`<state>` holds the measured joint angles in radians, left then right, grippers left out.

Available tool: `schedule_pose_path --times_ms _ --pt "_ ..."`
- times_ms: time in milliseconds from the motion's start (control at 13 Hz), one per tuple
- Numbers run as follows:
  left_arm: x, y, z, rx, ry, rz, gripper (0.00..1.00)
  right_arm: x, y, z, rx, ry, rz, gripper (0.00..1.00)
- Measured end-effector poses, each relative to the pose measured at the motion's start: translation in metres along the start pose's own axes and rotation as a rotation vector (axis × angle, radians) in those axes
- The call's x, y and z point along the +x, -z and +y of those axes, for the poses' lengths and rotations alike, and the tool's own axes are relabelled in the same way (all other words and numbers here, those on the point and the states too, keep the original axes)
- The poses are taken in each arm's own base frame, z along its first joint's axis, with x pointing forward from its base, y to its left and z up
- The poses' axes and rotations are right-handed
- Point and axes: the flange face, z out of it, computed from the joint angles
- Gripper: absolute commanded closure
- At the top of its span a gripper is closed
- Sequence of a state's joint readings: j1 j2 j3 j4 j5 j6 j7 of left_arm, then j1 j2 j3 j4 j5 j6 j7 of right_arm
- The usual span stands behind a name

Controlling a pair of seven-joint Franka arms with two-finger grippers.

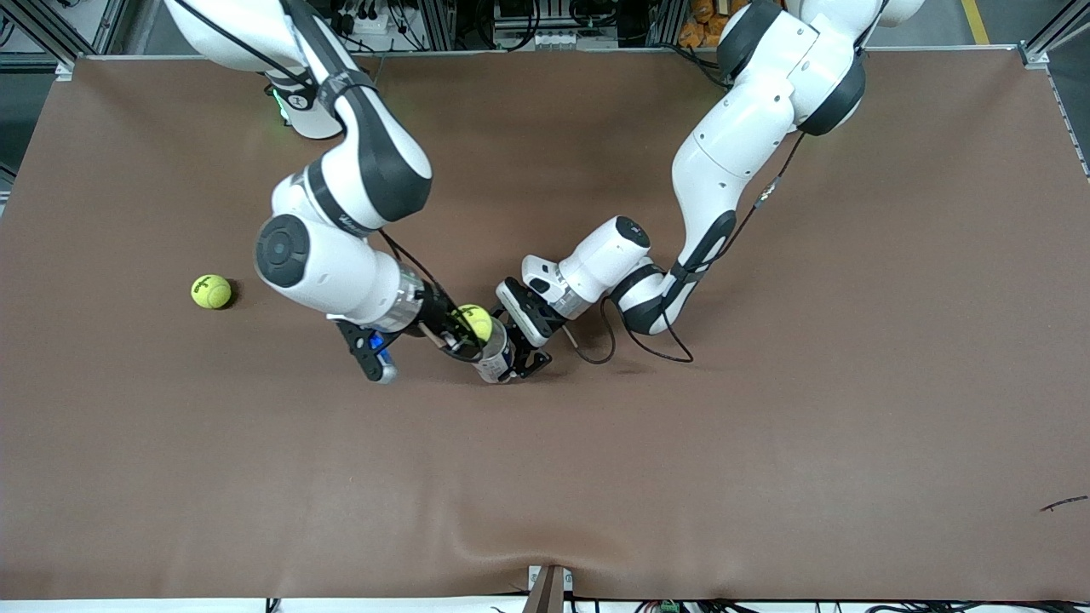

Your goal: Insert tennis ball vertically with right arm

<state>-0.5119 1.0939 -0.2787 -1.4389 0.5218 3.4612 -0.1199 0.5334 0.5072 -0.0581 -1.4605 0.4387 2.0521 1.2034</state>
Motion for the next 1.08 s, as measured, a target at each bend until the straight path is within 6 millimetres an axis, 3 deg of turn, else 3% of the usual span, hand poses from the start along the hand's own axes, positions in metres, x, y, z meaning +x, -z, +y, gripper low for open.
schedule_pose_path --times_ms 77,154,231,308,615,1077 --pt "0.0 0.0 0.001 -0.002 -0.001 0.0 0.22 -0.004 -0.005 -0.001 -0.003 0.0 0.0 0.77" --pt "0.0 -0.001 0.002 -0.003 -0.001 -0.001 0.22 -0.005 -0.01 -0.002 -0.001 0.0 0.002 0.59" --pt "-0.001 -0.001 0.002 -0.003 -0.002 -0.001 0.22 -0.004 -0.014 -0.002 0.001 -0.002 0.005 0.23" --pt "-0.002 -0.001 0.002 -0.002 -0.003 -0.006 0.22 -0.001 -0.019 -0.002 -0.001 -0.005 0.007 0.0" --pt "-0.004 -0.002 0.004 -0.002 -0.011 -0.005 0.22 0.006 -0.022 -0.002 0.0 -0.013 0.014 0.0" --pt "-0.004 -0.002 0.004 -0.002 -0.012 -0.005 0.22 0.026 -0.001 -0.002 0.011 0.043 0.055 0.0"
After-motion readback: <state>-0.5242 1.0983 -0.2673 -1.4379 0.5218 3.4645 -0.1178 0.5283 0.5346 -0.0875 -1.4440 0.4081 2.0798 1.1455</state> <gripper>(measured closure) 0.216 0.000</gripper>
